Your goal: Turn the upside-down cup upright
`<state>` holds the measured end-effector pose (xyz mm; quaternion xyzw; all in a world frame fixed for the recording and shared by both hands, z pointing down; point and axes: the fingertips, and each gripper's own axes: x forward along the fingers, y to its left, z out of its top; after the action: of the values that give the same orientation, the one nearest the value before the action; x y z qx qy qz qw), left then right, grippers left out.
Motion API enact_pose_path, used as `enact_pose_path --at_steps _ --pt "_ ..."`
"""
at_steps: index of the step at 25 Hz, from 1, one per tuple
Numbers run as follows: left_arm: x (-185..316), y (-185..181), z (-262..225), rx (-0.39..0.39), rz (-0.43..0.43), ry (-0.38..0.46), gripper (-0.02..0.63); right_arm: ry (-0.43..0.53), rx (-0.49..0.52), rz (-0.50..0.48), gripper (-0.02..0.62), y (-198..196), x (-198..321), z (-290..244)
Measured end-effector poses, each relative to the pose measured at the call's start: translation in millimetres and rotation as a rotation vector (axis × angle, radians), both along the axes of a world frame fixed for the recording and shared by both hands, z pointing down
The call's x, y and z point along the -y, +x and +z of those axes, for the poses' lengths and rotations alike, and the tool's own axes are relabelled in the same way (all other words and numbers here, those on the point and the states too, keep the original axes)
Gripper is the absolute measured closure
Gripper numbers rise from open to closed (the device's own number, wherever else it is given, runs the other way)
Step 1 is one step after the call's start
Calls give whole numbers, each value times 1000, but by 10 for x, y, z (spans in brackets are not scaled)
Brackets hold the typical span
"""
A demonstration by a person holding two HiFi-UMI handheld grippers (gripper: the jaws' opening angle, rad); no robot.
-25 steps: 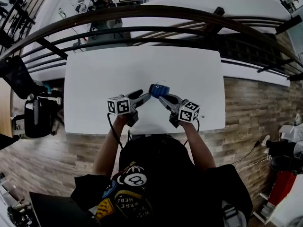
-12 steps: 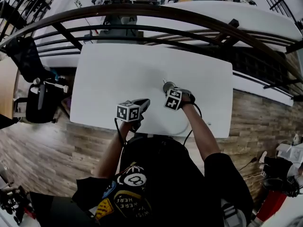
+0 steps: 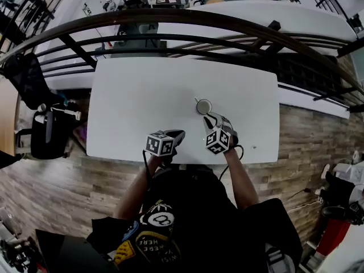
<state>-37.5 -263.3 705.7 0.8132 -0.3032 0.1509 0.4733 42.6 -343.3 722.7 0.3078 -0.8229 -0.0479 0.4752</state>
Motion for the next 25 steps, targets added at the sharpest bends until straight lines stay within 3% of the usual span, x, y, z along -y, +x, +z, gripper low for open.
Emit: enact_pose_path --at_steps 3,5,8,12,18,22,25 --pt "-26 107 -40 -8 46 46 603 -30 334 283 562 156 -318 -216" --pt "3 171 -111 30 71 117 602 -28 470 407 580 256 -559 -304" --pt "-41 338 -315 107 101 239 603 -4 571 467 592 335 -981 -458" --pt "-364 669 -629 116 118 349 603 -112 780 538 594 435 -1460 -613" --pt "-961 949 -934 186 100 488 603 -73 884 518 594 703 -1926 -1002" --pt "-1491 977 -990 144 -68 392 603 -56 872 493 594 956 -2433 -1105" --pt "-1870 1071 -1183 154 -110 446 603 -54 892 496 594 1095 -2732 -1179"
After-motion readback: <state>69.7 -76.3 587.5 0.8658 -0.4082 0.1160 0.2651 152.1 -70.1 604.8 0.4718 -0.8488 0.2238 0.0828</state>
